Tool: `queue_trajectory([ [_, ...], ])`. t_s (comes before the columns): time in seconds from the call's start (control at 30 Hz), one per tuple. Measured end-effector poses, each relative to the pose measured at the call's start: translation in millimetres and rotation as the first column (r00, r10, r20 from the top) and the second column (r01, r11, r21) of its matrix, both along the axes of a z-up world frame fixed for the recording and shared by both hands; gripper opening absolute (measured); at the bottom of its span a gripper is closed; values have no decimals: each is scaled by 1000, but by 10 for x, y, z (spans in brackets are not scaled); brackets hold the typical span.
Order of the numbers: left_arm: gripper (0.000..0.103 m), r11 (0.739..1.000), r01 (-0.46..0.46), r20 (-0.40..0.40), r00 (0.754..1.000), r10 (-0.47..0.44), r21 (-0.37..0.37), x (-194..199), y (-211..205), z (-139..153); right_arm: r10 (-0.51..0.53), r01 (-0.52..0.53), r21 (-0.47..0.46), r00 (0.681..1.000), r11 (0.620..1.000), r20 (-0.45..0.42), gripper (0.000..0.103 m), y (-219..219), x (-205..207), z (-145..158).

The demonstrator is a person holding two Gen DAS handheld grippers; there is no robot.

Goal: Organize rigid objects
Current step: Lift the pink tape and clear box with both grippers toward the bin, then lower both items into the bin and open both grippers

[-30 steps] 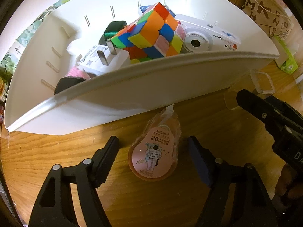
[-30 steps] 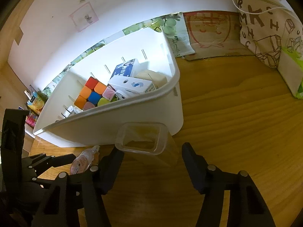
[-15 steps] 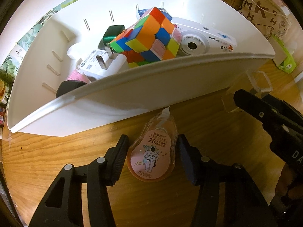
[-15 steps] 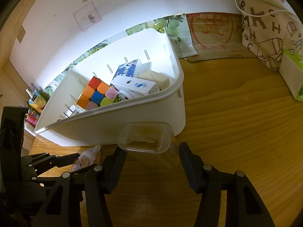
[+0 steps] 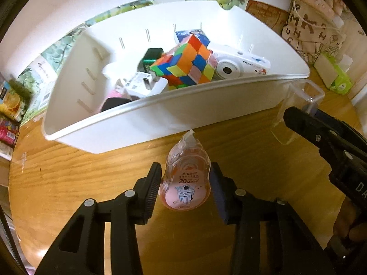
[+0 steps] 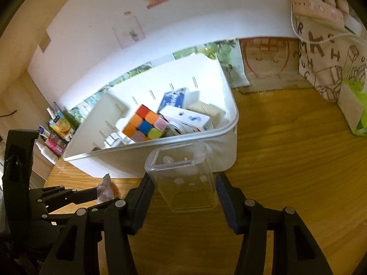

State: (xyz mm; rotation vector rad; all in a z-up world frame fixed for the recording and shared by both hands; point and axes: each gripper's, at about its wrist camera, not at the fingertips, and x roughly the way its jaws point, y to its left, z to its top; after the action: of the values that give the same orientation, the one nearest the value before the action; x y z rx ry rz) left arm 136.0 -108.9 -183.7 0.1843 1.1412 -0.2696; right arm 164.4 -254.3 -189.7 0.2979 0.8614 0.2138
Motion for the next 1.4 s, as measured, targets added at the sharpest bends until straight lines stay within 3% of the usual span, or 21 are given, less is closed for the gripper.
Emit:
queue_trajectory([
  [0.3, 46, 999, -39, 63, 997, 41, -30, -447, 246, 253, 19, -19, -2, 997, 1000, 72, 56, 33, -330, 222],
  [0.47, 46, 996, -79, 80, 993, 81, -32, -653, 321, 231, 48, -46, -21, 994, 999, 103, 56, 98, -573, 321],
  [0.8, 46, 982, -189, 146, 971, 188, -11, -929, 720, 445, 83, -80, -27, 984, 996, 155, 56, 189, -766, 478],
  [1.13, 46, 972, -232, 222, 946, 234, -36, -546, 1000, 837, 77, -68, -48, 974, 997, 211, 56, 237, -401, 703],
  [1.4, 46, 980, -197, 271, 942, 198, -28, 18, 1046, 1095, 49, -30, -78, 967, 997, 250, 56, 279, 76, 893],
])
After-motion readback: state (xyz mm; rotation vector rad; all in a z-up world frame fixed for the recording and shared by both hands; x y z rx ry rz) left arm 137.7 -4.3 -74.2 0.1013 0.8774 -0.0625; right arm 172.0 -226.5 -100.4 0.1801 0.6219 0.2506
